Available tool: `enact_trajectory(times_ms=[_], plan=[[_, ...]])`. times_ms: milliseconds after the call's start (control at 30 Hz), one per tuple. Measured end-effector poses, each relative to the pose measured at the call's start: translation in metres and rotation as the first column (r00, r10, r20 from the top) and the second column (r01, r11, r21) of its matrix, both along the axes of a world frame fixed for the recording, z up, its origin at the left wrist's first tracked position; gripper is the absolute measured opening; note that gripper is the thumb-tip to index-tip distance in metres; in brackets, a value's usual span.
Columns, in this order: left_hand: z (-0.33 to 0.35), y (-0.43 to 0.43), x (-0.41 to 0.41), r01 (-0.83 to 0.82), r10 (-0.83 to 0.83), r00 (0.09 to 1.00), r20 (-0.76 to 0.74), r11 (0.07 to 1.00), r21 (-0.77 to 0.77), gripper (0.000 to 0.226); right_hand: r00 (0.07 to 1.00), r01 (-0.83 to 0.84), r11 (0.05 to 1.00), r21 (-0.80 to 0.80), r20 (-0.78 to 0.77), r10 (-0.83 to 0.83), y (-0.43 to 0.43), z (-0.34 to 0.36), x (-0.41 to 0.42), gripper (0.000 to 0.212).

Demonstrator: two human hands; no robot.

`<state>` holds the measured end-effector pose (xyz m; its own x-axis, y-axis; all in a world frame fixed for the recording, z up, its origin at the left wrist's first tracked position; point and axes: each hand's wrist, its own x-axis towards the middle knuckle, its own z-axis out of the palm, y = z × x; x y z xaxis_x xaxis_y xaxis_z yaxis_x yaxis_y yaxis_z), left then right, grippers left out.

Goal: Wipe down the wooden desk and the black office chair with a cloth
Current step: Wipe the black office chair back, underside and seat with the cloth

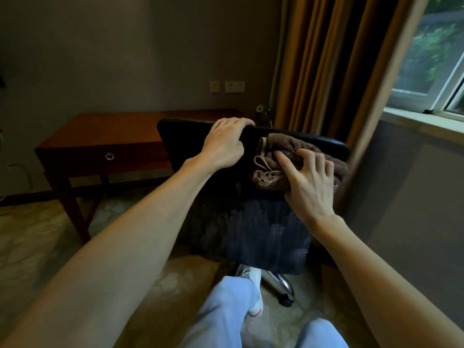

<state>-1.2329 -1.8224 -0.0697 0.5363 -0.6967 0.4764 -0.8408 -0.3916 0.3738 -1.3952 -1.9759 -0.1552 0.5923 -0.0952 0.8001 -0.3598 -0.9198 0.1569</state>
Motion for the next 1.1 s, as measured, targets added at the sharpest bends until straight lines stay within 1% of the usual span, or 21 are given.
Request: enact_trajectory(times_ms=[200,367,500,633,733,800,900,1000,1100], plan=[[0.003,0.001,-0.009,-0.011,0.011,1.000,-0.010,1.000,0.026,0.060,1.000,-0.025,0.997,0.067,-0.013,0.026,0.019,0.000,0.001,0.072],[-0.001,-0.001,-0.012,-0.018,0.017,1.000,0.014,1.000,0.013,0.057,1.000,-0.006,0.997,0.071,-0.024,0.008,0.022,0.005,-0.005,0.072],[-0.001,0.001,-0.016,-0.018,0.017,0.999,0.027,1.000,0.019,0.059,0.998,-0.023,1.000,0.006,-0.058,0.023,0.025,0.004,-0.009,0.075],[0.000,0.004,-0.015,0.007,-0.008,0.998,0.063,1.000,0.016,0.059,0.999,-0.041,0.998,-0.038,-0.035,0.039,0.030,-0.005,-0.002,0.072],[-0.003,0.009,-0.014,0.030,-0.027,0.997,0.077,0.999,-0.031,0.062,0.998,-0.056,0.996,-0.074,-0.026,0.055,0.036,-0.011,0.010,0.069],[-0.006,0.013,-0.015,0.042,-0.033,0.995,0.092,0.994,-0.097,0.059,0.997,-0.068,0.993,-0.096,-0.041,0.064,0.039,-0.017,0.020,0.066],[-0.013,0.019,-0.019,0.014,0.005,0.995,0.096,0.980,-0.199,0.054,0.993,-0.078,0.982,-0.174,-0.106,0.060,0.043,-0.035,0.031,0.066],[-0.018,0.024,-0.022,0.012,0.016,0.992,0.124,0.975,-0.223,0.054,0.985,-0.079,0.979,-0.185,-0.163,0.049,0.051,-0.058,0.037,0.064],[-0.019,0.033,-0.023,0.020,0.026,0.979,0.200,0.974,-0.224,0.056,0.975,-0.087,0.971,-0.222,-0.218,0.038,0.063,-0.078,0.040,0.062]])
